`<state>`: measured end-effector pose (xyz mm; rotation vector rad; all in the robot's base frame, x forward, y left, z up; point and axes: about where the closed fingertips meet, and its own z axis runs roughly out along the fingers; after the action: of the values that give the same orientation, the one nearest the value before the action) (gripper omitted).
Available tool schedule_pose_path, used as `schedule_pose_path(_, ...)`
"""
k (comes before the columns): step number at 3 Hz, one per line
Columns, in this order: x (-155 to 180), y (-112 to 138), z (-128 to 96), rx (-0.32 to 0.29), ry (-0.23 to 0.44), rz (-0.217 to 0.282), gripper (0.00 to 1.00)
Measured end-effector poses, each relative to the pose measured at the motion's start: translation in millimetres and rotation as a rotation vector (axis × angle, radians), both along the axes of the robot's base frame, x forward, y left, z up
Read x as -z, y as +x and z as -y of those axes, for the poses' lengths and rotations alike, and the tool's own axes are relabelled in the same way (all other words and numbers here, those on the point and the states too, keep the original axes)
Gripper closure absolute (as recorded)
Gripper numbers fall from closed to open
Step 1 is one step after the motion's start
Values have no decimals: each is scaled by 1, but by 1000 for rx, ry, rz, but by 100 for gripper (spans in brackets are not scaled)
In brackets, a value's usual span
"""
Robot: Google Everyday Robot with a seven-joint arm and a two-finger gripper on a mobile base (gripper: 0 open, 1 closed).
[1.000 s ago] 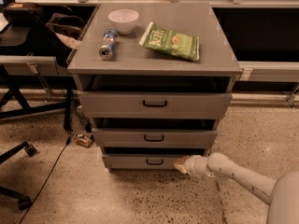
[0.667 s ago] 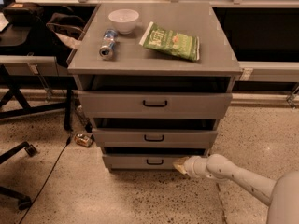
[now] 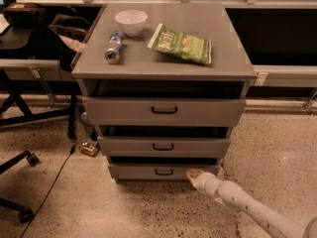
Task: Open bottom drawer
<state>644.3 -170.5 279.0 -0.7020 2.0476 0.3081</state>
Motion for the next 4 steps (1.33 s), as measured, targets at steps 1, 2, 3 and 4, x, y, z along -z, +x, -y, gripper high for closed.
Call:
schedule_pose_path(1, -7, 22, 8, 94, 33, 90, 100)
schedule_pose_path(2, 7, 43, 2, 97, 30, 87, 100)
schedule_pose_path(3, 9, 50, 3, 107, 30, 90, 100)
schedule_pose_path(4, 11, 55, 3, 123, 30, 100, 100)
